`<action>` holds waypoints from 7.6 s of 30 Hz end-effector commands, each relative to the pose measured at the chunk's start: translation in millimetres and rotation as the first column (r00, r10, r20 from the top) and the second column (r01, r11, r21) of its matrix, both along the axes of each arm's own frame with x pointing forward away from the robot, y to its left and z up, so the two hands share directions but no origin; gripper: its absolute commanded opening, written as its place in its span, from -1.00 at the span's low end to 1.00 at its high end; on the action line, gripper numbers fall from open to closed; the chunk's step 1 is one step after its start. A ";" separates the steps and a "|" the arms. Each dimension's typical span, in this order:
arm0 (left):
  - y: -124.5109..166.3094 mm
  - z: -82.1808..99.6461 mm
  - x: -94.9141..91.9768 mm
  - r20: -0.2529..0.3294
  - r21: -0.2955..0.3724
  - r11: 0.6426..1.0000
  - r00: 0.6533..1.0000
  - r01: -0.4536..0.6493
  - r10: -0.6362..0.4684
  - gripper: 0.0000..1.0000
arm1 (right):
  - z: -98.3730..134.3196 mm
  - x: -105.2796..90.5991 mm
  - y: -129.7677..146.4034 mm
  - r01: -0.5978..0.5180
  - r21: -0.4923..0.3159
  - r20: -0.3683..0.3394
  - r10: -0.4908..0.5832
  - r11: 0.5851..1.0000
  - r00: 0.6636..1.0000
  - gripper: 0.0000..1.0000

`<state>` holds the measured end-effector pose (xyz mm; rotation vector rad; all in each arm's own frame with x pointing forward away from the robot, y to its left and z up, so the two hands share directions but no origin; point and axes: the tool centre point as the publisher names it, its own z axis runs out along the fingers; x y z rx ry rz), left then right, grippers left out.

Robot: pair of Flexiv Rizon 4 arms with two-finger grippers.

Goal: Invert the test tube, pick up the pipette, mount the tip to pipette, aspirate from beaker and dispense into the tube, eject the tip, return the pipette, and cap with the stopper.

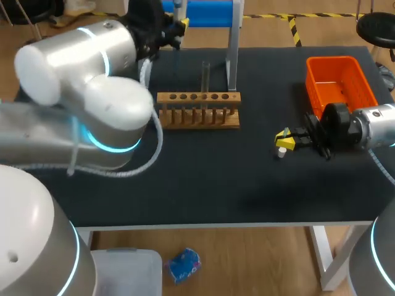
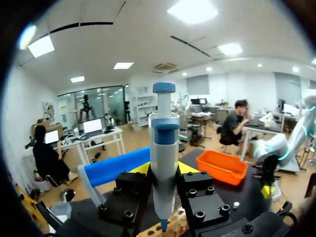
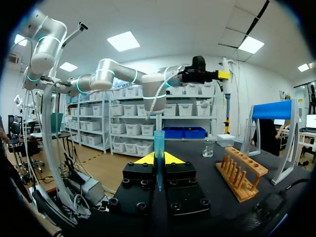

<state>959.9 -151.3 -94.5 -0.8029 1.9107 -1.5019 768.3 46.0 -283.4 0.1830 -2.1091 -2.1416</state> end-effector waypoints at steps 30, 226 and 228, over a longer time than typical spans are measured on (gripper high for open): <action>-71.7 -7.6 -95.3 -0.021 -0.020 0.686 0.686 0.727 -0.728 -1.00 | -0.1 0.0 -1.1 -0.002 0.000 0.000 0.002 1.000 1.000 -1.00; -101.3 9.4 -117.9 -0.012 -0.089 0.682 0.684 0.726 -0.730 -1.00 | 7.3 76.0 136.6 0.008 -0.063 0.132 0.000 0.998 0.991 -1.00; -101.3 9.4 -117.9 -0.012 -0.089 0.682 0.684 0.726 -0.730 -1.00 | 7.4 77.0 136.3 0.011 -0.061 0.133 -0.003 0.998 0.991 -1.00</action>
